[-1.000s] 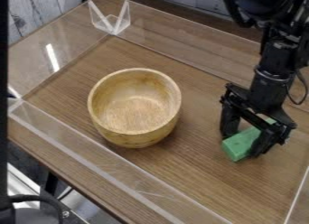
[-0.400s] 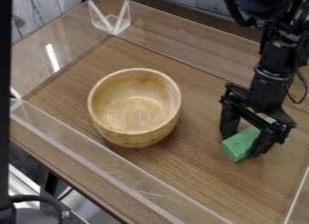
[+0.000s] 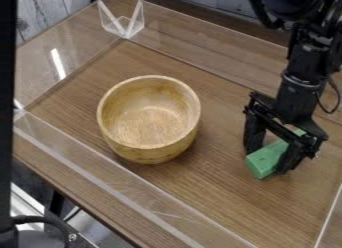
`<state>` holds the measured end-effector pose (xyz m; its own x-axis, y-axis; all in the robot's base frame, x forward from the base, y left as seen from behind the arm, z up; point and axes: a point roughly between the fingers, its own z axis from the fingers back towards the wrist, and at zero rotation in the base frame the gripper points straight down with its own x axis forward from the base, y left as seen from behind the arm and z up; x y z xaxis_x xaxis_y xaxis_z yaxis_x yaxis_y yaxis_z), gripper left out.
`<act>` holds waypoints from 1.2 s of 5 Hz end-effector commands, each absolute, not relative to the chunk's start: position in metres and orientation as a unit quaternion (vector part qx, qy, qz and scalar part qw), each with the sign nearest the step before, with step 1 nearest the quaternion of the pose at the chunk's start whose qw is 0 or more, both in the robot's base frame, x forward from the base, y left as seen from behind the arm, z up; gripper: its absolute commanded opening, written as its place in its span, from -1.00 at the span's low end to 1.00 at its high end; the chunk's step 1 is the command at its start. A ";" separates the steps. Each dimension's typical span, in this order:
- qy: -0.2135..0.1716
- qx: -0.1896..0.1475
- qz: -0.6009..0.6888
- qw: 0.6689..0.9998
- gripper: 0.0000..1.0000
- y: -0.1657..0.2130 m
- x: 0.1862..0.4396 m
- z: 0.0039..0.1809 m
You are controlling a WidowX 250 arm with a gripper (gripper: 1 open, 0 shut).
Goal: Put the green block in the brown bowl
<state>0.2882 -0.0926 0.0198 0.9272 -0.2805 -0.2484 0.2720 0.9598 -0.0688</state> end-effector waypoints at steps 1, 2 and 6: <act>0.119 -0.022 -0.144 0.982 1.00 -0.092 0.295 0.024; 0.119 -0.023 -0.141 0.983 -1.00 -0.091 0.296 0.024; 0.051 -0.020 -0.118 0.992 -1.00 -0.058 0.291 0.105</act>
<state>0.2825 -0.0580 0.0865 0.9583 -0.2336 -0.1644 0.2272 0.9722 -0.0569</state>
